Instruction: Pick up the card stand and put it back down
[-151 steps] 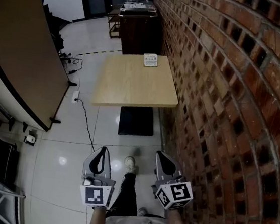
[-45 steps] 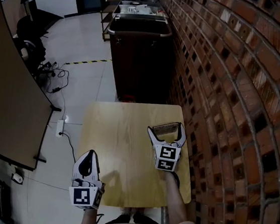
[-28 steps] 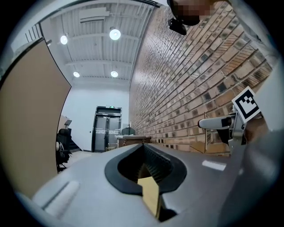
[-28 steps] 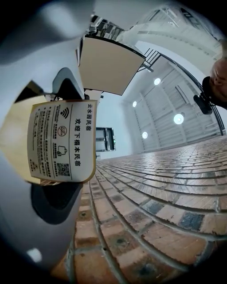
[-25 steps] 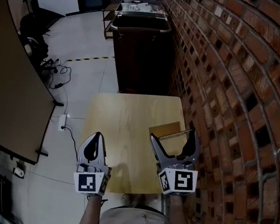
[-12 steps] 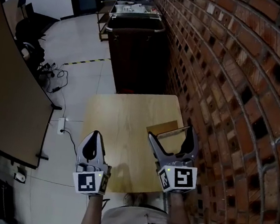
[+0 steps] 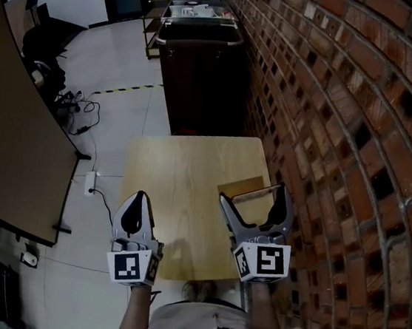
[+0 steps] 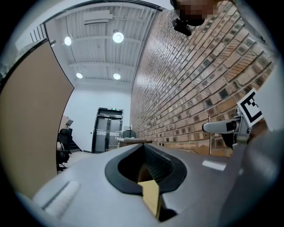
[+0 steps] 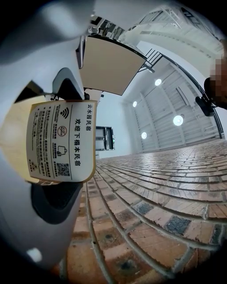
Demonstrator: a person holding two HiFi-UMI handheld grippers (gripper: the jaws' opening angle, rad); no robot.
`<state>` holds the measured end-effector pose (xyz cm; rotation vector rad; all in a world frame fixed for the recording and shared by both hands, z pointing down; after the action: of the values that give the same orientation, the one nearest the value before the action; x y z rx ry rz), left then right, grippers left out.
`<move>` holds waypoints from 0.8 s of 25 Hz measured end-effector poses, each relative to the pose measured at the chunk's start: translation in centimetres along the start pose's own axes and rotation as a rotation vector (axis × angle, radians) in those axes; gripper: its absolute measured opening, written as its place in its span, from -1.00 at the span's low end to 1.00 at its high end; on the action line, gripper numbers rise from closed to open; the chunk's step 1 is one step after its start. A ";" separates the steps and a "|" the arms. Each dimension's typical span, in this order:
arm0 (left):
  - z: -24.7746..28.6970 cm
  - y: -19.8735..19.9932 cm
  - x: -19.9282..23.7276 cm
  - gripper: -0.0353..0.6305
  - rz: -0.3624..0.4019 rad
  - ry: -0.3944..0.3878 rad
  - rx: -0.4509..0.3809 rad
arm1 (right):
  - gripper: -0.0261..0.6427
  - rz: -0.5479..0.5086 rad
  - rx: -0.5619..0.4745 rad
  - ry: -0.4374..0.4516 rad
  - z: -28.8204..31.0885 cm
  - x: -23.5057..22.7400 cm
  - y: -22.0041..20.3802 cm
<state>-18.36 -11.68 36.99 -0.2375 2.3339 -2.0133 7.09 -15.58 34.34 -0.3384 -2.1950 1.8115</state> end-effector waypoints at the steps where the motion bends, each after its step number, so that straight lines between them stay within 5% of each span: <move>1: 0.0 0.0 0.0 -0.89 -0.001 0.000 0.000 | 0.75 0.000 0.002 -0.002 0.0 0.0 -0.1; 11: -0.2 -0.4 0.4 -0.89 -0.006 0.007 0.010 | 0.75 0.002 0.052 -0.021 0.4 -0.1 -1.7; 20: 0.0 -1.8 1.2 -0.89 -0.008 0.030 0.048 | 0.75 -0.035 0.171 -0.034 4.7 -0.8 -8.0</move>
<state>-19.42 -12.16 38.88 -0.2165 2.3019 -2.0878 6.11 -21.65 41.27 -0.2332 -2.0350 1.9825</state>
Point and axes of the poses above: the fingertips, and each gripper's own axes: z forward along the fingers, x to its left, y out of its top, the point moved 5 cm from there along -z, backward along the fingers, and after that the axes turned 4 degrees about -z, right-handed, at the moved point
